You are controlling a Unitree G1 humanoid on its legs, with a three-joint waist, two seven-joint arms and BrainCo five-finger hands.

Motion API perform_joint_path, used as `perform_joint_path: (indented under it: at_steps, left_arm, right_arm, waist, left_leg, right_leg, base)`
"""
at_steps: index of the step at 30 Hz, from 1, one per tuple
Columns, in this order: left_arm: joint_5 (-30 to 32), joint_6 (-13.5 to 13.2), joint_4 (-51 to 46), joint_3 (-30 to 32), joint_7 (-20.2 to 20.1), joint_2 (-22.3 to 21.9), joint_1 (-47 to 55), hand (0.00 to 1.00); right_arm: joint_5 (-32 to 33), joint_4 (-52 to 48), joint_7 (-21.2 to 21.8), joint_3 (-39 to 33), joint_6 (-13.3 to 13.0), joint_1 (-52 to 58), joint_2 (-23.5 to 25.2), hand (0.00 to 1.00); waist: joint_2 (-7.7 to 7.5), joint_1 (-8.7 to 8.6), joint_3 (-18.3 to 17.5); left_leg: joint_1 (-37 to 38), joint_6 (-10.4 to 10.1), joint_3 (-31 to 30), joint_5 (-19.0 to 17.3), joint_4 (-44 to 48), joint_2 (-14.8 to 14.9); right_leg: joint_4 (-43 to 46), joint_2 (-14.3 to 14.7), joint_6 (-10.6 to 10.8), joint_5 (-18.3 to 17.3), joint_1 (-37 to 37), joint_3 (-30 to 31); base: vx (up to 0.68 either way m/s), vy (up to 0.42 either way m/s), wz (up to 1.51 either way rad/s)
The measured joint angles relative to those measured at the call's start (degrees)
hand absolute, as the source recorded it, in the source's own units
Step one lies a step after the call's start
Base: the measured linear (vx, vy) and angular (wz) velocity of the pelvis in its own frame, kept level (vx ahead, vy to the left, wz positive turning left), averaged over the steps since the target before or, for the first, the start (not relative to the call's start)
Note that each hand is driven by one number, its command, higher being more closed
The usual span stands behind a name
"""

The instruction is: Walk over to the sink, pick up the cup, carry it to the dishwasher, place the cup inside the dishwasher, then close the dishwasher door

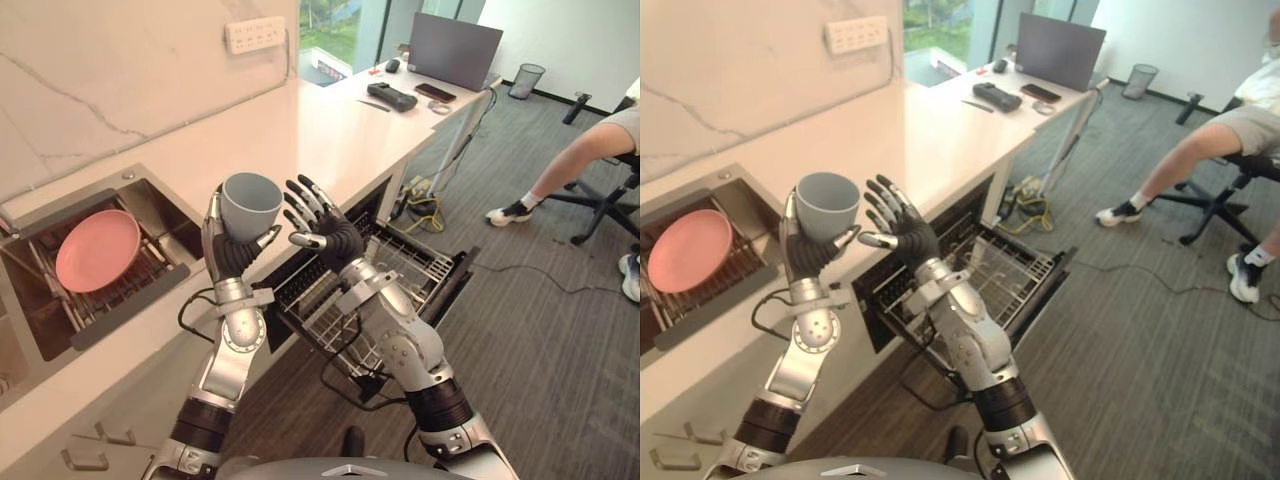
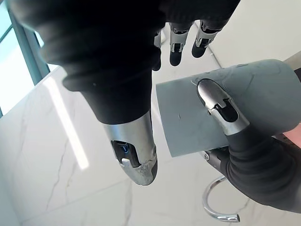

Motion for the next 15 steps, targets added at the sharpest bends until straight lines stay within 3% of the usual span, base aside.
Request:
perform_joint_path:
  at_steps: [8, 15]
  left_arm:
    - [0.0, 1.7, 0.0, -3.3, -0.6, -0.4, -0.1, 1.00]
    - [0.0, 2.3, -0.1, -5.2, -0.6, -0.4, -1.6, 1.00]
  right_arm:
    - [-1.8, 3.2, -4.2, 1.7, 2.3, -2.0, 0.2, 0.00]
    - [-1.9, 4.5, -7.3, 2.3, 2.7, -4.0, 0.4, 0.00]
  waist:
    - [-0.01, 0.10, 0.0]
    - [-0.04, 0.68, 0.0]
  left_leg:
    - [-0.5, 0.0, -1.1, 0.1, 0.0, -0.1]
    - [-0.5, 0.0, -1.3, 0.4, 0.0, 0.0]
  right_leg:
    - [0.0, -0.2, 0.2, 0.1, 0.1, -1.2]
    - [0.0, -0.1, 0.3, 0.4, 0.2, -1.3]
  base:
    - [0.00, 0.019, 0.07]
    - [0.00, 0.002, 0.01]
